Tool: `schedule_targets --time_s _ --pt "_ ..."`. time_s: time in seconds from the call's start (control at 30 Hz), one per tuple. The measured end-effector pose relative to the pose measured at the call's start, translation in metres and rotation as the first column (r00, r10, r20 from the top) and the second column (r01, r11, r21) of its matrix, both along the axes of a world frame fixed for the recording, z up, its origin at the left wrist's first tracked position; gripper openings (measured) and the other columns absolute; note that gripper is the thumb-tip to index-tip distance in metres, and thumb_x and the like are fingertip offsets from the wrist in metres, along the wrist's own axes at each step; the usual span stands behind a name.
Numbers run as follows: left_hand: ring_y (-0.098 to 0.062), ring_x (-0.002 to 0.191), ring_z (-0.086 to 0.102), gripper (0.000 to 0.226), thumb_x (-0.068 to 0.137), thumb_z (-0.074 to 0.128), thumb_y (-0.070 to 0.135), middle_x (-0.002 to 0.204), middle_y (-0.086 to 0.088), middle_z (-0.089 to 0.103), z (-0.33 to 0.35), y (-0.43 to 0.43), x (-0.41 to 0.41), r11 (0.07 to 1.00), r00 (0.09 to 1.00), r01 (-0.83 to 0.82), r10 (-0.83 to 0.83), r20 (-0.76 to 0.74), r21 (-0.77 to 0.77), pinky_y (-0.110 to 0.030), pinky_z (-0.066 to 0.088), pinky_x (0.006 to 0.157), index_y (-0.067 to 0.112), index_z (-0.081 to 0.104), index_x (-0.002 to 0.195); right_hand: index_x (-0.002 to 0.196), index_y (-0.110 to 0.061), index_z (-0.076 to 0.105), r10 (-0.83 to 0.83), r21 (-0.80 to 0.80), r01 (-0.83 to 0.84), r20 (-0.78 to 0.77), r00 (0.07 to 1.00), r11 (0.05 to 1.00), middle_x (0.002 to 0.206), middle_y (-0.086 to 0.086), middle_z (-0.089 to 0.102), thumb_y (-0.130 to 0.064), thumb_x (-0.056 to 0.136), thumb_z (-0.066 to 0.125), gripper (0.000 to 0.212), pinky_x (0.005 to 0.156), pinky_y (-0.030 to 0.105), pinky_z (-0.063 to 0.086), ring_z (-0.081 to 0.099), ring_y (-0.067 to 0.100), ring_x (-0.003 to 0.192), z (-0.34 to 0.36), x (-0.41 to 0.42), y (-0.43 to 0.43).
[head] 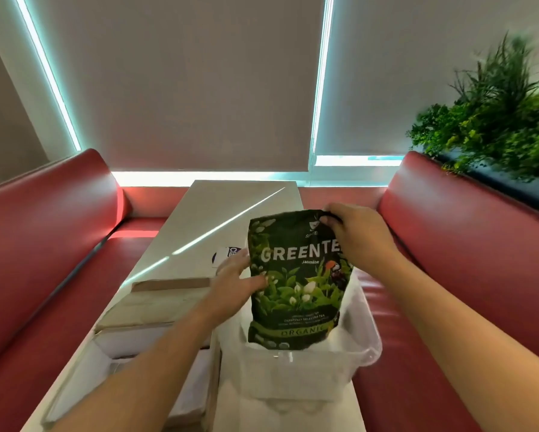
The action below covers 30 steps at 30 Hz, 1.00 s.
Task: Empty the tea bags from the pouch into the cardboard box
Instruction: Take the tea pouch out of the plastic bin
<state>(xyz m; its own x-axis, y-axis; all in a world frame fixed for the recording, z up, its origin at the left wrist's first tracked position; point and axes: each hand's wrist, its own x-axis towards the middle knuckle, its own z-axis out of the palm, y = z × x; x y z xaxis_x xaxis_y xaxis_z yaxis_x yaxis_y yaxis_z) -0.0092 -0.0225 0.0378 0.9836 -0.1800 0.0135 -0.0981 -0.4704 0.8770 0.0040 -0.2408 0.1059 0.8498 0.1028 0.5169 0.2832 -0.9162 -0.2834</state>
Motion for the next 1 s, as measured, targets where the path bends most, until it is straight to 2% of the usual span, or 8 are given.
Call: schedule_targets --time_s 0.07,0.17,0.33,0.4,0.47,0.53,0.73,1.0 --pt "-0.015 0.112 0.052 0.030 0.088 0.061 0.033 0.119 0.007 0.060 0.025 0.001 -0.011 0.992 0.998 0.058 -0.061 -0.029 -0.109 -0.030 0.044 0.090 0.029 0.057 0.117 0.099 -0.020 0.063 -0.017 0.044 0.014 0.060 0.998 0.999 0.091 0.000 0.068 -0.029 0.096 0.046 0.019 0.073 0.035 0.048 0.061 0.022 0.082 0.020 -0.014 0.004" --pt "-0.014 0.103 0.062 0.018 0.090 0.058 0.033 0.110 0.006 0.068 0.057 0.006 -0.024 0.979 0.992 0.115 -0.104 0.070 -0.169 -0.035 0.048 0.091 0.030 0.060 0.108 0.099 -0.019 0.064 -0.021 0.047 0.011 0.210 0.978 0.999 0.091 -0.001 0.069 -0.028 0.095 0.046 0.020 0.076 0.038 0.048 0.061 0.022 0.083 0.050 -0.036 0.015" --pt "0.000 0.086 0.062 0.009 0.094 0.051 0.032 0.094 0.015 0.068 0.105 0.021 -0.055 0.947 0.970 0.162 -0.100 0.223 -0.278 -0.017 0.046 0.068 0.031 0.060 0.095 0.100 -0.018 0.065 -0.046 0.056 0.023 0.441 0.896 0.998 0.091 -0.003 0.069 -0.026 0.095 0.049 0.019 0.089 0.040 0.043 0.060 0.018 0.083 0.102 -0.083 0.039" --pt "0.002 0.083 0.063 0.009 0.094 0.051 0.032 0.091 0.017 0.068 0.121 0.033 -0.070 0.936 0.957 0.175 -0.089 0.277 -0.306 -0.015 0.046 0.066 0.033 0.060 0.094 0.101 -0.018 0.065 -0.055 0.030 0.046 0.510 0.859 0.998 0.092 -0.003 0.069 -0.026 0.094 0.050 0.019 0.089 0.037 0.038 0.061 0.019 0.086 0.119 -0.105 0.050" --pt "0.000 0.086 0.065 0.009 0.093 0.053 0.031 0.093 0.016 0.070 0.132 0.049 -0.083 0.919 0.950 0.200 -0.097 0.297 -0.339 -0.017 0.049 0.069 0.032 0.062 0.096 0.102 -0.017 0.065 -0.042 -0.004 0.053 0.542 0.839 0.999 0.092 -0.001 0.070 -0.027 0.093 0.051 0.020 0.088 0.040 0.044 0.062 0.022 0.085 0.132 -0.126 0.062" --pt "-0.001 0.086 0.067 0.009 0.092 0.055 0.030 0.092 0.014 0.072 0.135 0.068 -0.093 0.907 0.953 0.224 -0.127 0.275 -0.356 -0.021 0.050 0.073 0.031 0.062 0.097 0.102 -0.016 0.065 -0.032 -0.034 0.056 0.498 0.867 0.998 0.093 0.000 0.070 -0.028 0.093 0.051 0.020 0.086 0.044 0.047 0.063 0.023 0.086 0.136 -0.144 0.075" --pt "-0.016 0.097 0.069 0.022 0.086 0.062 0.027 0.101 0.002 0.074 0.093 0.126 -0.109 0.916 0.943 0.313 -0.331 -0.030 -0.251 -0.039 0.050 0.090 0.018 0.065 0.105 0.104 -0.020 0.065 0.002 -0.031 0.002 0.116 0.993 1.000 0.097 0.001 0.069 -0.028 0.094 0.051 0.019 0.071 0.029 0.041 0.059 0.019 0.085 0.089 -0.176 0.105" --pt "-0.015 0.107 0.063 0.034 0.081 0.065 0.026 0.113 0.003 0.068 0.026 0.173 -0.133 0.872 0.805 0.478 -0.483 -0.343 -0.104 -0.041 0.047 0.100 0.022 0.058 0.114 0.102 -0.027 0.063 0.146 -0.023 -0.159 -0.277 0.950 0.987 0.097 -0.007 0.065 -0.030 0.094 0.052 0.014 0.076 0.028 0.048 0.058 0.011 0.088 0.012 -0.202 0.130"
